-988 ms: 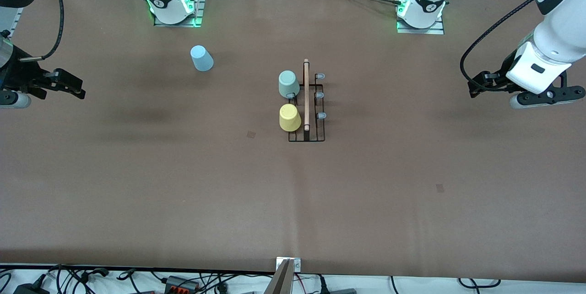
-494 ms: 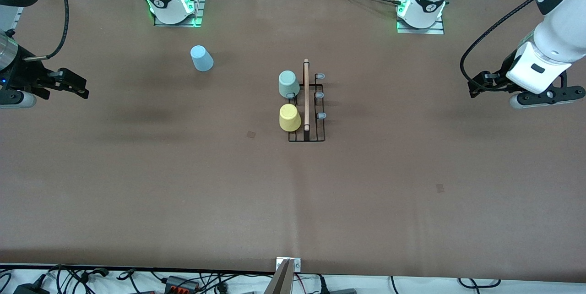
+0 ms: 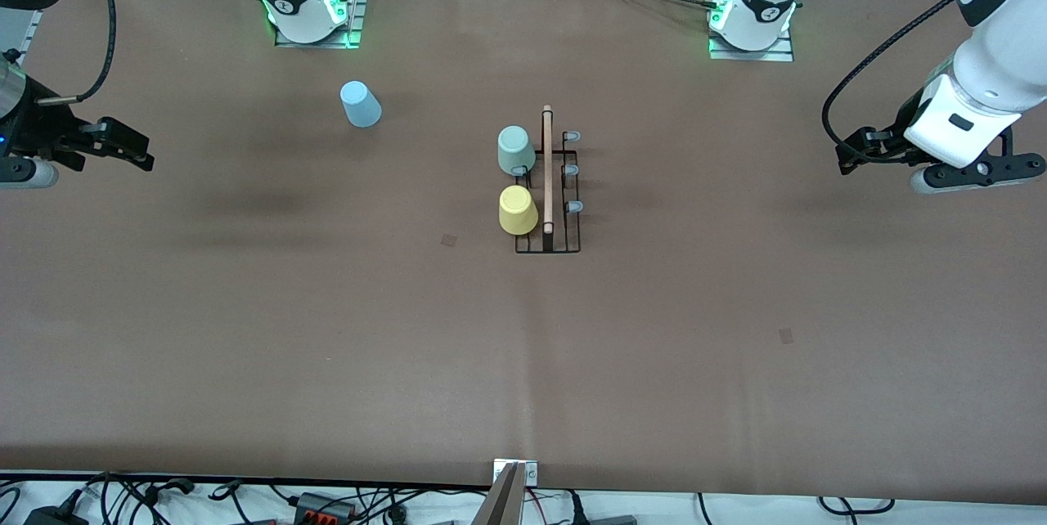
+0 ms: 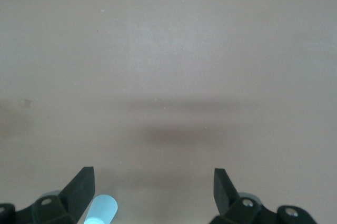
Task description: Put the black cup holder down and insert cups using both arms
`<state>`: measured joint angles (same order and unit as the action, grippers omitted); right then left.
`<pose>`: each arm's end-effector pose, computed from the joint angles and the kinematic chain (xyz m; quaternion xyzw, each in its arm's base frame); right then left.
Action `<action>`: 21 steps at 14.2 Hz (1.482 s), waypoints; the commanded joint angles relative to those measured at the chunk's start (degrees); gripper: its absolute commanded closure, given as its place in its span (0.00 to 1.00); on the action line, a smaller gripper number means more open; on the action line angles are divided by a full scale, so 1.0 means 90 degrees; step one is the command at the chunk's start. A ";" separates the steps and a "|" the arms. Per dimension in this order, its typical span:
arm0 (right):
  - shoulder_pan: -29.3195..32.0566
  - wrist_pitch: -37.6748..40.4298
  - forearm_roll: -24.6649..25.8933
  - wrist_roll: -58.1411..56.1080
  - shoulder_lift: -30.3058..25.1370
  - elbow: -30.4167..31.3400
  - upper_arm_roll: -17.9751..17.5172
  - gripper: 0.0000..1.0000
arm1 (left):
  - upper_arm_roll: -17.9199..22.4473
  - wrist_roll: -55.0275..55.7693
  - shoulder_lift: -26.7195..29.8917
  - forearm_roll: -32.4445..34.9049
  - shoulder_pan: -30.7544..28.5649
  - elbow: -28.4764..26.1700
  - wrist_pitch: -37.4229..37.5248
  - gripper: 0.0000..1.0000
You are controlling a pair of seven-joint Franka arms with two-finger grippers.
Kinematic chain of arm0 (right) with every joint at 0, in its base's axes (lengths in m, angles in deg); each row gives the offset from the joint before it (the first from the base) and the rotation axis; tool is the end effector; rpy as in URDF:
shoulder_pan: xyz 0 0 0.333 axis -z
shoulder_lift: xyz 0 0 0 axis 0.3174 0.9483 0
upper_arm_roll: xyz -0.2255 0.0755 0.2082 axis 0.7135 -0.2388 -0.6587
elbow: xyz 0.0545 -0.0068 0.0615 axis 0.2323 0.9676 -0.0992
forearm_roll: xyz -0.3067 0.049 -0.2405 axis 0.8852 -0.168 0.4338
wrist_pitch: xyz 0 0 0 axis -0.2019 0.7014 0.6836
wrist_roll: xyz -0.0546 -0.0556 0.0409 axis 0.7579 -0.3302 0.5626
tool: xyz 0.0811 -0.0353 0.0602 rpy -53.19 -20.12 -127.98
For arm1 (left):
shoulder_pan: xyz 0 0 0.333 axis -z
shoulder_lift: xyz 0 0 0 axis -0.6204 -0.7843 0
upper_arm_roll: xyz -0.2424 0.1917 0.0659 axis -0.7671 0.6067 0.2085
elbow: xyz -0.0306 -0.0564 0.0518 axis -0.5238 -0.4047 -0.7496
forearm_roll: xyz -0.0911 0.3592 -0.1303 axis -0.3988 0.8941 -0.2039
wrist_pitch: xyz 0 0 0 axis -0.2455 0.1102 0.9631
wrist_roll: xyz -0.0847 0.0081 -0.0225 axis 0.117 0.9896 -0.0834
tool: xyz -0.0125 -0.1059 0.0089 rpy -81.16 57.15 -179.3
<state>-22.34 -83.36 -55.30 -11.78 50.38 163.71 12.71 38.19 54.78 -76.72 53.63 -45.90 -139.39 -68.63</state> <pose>0.5695 -0.0129 0.5670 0.9999 0.0078 -0.0059 0.0043 0.5516 -0.0372 0.5426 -0.9974 -0.0636 0.0130 0.0325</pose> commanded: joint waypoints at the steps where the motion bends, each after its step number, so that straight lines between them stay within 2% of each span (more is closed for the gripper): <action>1: -0.0023 -0.0016 0.0047 0.0014 -0.0322 0.0313 0.0015 0.00 | -0.0022 -0.0154 0.0077 -0.0128 -0.0040 0.0018 0.0108 0.00; 13: 0.0035 -0.0035 0.0057 -0.0015 -0.0332 0.0274 -0.0014 0.00 | -0.0022 -0.0154 0.0077 -0.0128 -0.0040 0.0018 0.0108 0.00; 17: 0.0357 -0.0036 0.0027 -0.0044 -0.0323 0.0274 -0.0277 0.00 | -0.0031 -0.0154 0.0077 -0.0128 -0.0040 0.0018 0.0108 0.00; 21: 0.0358 0.0004 0.0027 -0.0044 -0.0342 0.0274 -0.0278 0.00 | -0.0022 -0.0154 0.0077 -0.0128 -0.0040 0.0018 0.0108 0.00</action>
<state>-20.22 -83.42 -55.30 -11.78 48.88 164.89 11.24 38.09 54.78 -76.72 53.63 -45.88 -139.39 -68.62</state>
